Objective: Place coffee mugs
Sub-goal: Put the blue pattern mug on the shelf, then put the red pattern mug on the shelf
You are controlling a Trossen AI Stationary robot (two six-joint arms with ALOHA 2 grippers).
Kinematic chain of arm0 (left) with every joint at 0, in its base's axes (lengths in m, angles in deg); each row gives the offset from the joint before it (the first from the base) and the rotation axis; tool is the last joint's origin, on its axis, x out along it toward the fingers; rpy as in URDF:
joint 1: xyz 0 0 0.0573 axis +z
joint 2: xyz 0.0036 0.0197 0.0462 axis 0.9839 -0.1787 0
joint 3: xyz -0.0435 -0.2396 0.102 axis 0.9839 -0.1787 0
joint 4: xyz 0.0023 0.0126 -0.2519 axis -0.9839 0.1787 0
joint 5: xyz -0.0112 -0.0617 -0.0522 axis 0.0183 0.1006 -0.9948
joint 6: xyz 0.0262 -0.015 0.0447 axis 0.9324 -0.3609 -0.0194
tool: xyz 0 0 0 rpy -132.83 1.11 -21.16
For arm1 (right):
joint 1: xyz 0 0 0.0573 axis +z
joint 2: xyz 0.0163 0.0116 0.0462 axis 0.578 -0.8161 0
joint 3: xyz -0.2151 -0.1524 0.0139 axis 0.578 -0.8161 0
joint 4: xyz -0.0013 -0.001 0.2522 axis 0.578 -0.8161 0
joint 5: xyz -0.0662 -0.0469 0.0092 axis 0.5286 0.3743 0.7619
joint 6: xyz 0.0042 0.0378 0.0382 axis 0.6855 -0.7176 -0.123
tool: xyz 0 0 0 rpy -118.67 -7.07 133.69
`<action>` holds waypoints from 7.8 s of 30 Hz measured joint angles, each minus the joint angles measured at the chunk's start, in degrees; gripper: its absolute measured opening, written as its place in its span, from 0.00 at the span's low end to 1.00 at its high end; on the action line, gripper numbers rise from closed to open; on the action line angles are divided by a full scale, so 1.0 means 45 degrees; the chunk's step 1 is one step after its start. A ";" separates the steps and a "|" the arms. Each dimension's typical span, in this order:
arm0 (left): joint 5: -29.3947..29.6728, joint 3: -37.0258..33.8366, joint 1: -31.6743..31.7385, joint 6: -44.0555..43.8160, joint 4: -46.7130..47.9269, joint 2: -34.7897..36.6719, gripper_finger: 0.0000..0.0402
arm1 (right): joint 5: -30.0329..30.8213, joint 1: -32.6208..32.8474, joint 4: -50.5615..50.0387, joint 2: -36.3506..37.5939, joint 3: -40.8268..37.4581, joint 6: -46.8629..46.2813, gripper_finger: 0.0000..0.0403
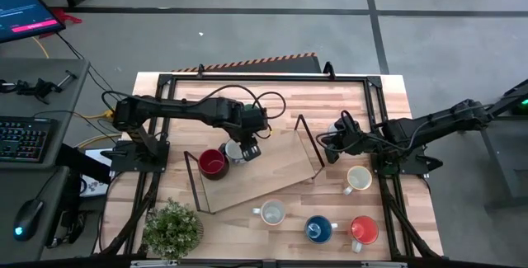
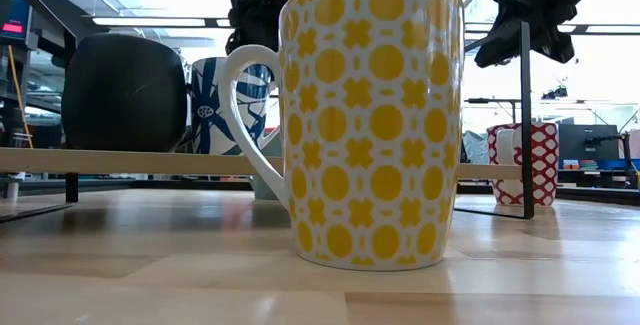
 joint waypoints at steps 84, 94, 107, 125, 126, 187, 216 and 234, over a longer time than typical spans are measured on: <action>0.2779 -1.2094 0.1002 -0.1454 -0.5464 1.4330 0.37 | 0.2043 -0.0008 -0.4283 0.3327 0.0010 -0.2518 0.03; 0.3347 -1.2094 0.1005 -0.0345 -0.6329 1.4624 0.37 | 0.0739 -0.1125 -0.6268 0.2347 0.0010 -0.4881 0.03; 0.3371 -1.2094 0.1010 -0.0878 -0.7019 1.4620 0.37 | 0.0703 -0.3442 -0.6278 0.0608 0.0010 -0.3157 0.03; 0.3381 -1.2094 0.1010 -0.1039 -0.7009 1.4586 0.37 | -0.1285 -0.4548 -0.4884 0.0615 0.0010 -0.1267 0.31; 0.3381 -1.2094 0.1010 -0.1043 -0.7009 1.4582 0.37 | -0.1308 -0.4674 -0.4930 0.0617 0.0010 -0.1482 0.33; 0.3403 -1.2891 0.1010 -0.2283 -0.6992 1.4547 0.37 | 0.1394 -0.6701 -0.5311 -0.3296 0.1184 -0.0726 0.00; 0.3240 -1.2881 0.1001 0.0547 -0.8347 1.6980 0.37 | -0.1553 -0.5584 -0.0554 -0.4892 0.9569 0.8043 0.00; 0.2743 -1.2881 0.1001 0.0673 -0.8340 1.6985 0.37 | -0.2228 -0.4054 -0.9691 -1.2244 1.9530 0.9025 0.00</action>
